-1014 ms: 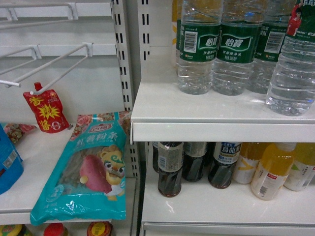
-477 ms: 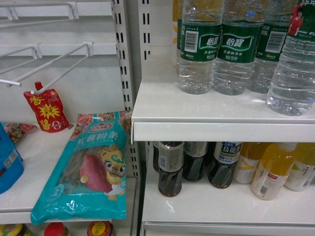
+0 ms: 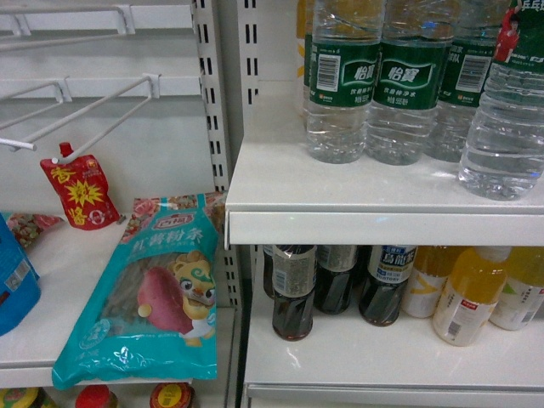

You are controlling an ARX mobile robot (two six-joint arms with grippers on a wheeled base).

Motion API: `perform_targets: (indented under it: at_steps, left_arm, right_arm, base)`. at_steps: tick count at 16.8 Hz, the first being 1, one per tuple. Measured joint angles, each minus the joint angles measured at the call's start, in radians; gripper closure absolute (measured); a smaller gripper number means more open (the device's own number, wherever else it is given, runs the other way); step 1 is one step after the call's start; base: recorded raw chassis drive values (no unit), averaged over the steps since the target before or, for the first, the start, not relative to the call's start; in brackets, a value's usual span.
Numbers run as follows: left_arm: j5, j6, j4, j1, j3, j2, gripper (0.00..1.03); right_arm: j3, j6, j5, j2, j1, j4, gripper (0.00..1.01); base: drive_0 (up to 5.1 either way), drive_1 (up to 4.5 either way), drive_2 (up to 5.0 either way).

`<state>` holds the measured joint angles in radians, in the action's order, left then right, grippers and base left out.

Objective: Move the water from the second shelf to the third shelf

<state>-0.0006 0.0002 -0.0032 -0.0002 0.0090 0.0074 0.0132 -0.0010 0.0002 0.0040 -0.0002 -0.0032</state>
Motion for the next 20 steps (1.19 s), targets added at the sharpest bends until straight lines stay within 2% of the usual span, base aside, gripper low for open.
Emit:
perform_targets:
  at_steps: [4,6,20]
  left_arm:
    - [0.000,0.000,0.000,0.000,0.000,0.000,0.05]
    - [0.000,0.000,0.000,0.000,0.000,0.000,0.05]
    - [0.000,0.000,0.002,0.000,0.000,0.000,0.05]
  right_arm:
    - [0.000,0.000,0.000,0.000,0.000,0.000,0.31]
    - [0.000,0.000,0.000,0.000,0.000,0.000,0.04]
    - [0.000,0.000,0.000,0.000,0.000,0.003,0.03]
  base:
    - [0.0,0.00,0.0]
    - [0.0,0.00,0.0]
    - [0.0,0.00,0.0]
